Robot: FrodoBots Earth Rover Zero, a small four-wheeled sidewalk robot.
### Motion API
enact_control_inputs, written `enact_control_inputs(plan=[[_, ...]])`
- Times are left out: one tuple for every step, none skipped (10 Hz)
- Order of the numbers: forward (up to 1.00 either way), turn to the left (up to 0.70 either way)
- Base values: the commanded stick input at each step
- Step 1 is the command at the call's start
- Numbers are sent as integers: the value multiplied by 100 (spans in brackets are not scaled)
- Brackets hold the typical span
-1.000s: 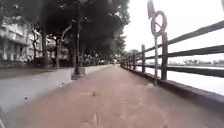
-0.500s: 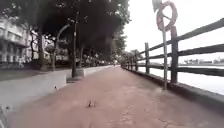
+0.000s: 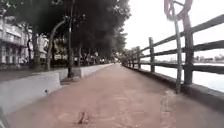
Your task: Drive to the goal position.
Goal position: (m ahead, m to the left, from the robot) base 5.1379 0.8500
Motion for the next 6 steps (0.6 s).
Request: enact_control_inputs(plan=[[94, 0], [94, 0], [94, 0], [94, 0], [94, 0], [94, 0]])
